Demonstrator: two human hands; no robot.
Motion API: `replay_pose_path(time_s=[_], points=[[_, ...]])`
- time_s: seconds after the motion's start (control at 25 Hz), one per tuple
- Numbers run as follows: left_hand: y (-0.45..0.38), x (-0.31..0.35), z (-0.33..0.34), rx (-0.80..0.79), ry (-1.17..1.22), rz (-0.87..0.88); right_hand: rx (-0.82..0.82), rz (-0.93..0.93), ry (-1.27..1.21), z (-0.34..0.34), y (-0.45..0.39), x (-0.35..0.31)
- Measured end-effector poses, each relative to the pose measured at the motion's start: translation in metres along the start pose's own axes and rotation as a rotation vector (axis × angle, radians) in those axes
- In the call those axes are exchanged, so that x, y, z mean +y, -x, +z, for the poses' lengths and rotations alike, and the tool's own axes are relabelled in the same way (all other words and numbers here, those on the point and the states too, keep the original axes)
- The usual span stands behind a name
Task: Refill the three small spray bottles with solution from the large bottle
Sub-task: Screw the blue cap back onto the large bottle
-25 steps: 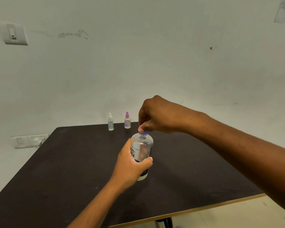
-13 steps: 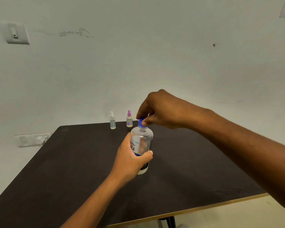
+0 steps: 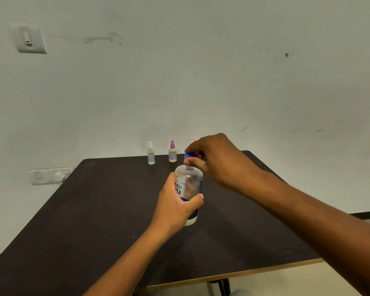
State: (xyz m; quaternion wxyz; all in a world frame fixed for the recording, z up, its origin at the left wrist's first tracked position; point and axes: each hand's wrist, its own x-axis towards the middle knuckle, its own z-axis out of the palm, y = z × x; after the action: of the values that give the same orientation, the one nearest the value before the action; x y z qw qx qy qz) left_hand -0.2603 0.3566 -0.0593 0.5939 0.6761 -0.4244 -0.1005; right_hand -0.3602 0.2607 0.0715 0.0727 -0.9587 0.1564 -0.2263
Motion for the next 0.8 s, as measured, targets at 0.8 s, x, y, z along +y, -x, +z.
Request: replay_pose_path(time_s=[0.8], points=[[-0.041,0.001,0.037,-0.366,0.028,0.029,0.23,0.125,-0.346,0.04,0.036,0.088]])
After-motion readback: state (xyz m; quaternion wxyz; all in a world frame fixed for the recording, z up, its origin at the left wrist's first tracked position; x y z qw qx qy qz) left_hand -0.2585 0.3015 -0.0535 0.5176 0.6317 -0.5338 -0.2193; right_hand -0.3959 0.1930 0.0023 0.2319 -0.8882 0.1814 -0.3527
